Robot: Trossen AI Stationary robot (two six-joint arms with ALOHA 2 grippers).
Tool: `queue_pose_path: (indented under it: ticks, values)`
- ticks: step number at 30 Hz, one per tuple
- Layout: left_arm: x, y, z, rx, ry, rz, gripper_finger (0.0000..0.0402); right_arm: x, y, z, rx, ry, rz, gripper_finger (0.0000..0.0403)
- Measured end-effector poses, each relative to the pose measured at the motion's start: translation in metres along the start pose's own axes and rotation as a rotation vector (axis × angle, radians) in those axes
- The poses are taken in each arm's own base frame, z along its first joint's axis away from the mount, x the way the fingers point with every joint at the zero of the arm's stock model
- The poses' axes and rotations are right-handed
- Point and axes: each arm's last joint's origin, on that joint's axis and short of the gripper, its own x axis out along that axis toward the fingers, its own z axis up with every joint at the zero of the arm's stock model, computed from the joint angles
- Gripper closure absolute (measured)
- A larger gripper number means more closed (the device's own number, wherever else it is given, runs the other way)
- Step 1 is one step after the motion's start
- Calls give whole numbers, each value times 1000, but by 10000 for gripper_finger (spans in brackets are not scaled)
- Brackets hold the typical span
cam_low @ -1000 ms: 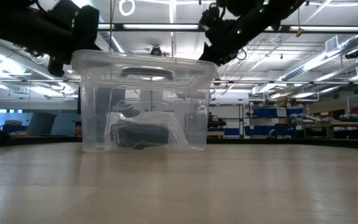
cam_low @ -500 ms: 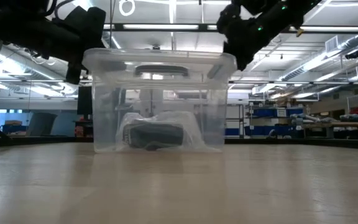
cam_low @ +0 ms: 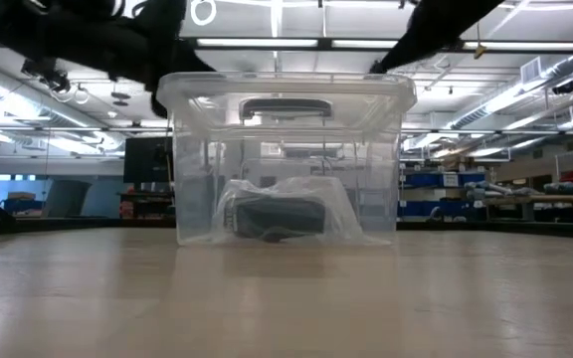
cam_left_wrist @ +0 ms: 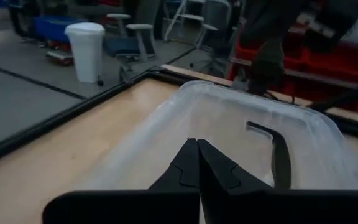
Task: Roll bandage
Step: Return to home position
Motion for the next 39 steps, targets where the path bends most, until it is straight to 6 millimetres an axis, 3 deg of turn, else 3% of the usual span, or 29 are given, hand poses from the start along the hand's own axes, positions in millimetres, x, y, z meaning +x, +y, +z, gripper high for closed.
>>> queue_pose_path:
  ticks: [5, 10, 15, 20, 28, 36, 39]
  values:
    - [10, -1, 23, 110, -18, -117, 401, -23, -3, -6, -43, -73, 29, 403]
    - [4, -1, 32, 212, -33, -247, 401, -31, -4, -38, -62, -176, 115, 403]
    - [-11, 5, 37, 279, 9, -220, 401, -27, -8, -69, -36, -328, 156, 403]
    - [-39, 16, 42, 298, 48, -207, 401, -26, -15, -93, 7, -424, 176, 403]
    - [-73, 44, -7, 191, -43, -210, 401, -36, -22, -115, 28, -511, 184, 403]
    - [-80, 60, -44, 173, -90, -238, 401, -37, -23, -140, 71, -537, 161, 403]
    - [-79, 61, -47, 176, -72, -237, 401, -35, -22, -152, 92, -530, 151, 403]
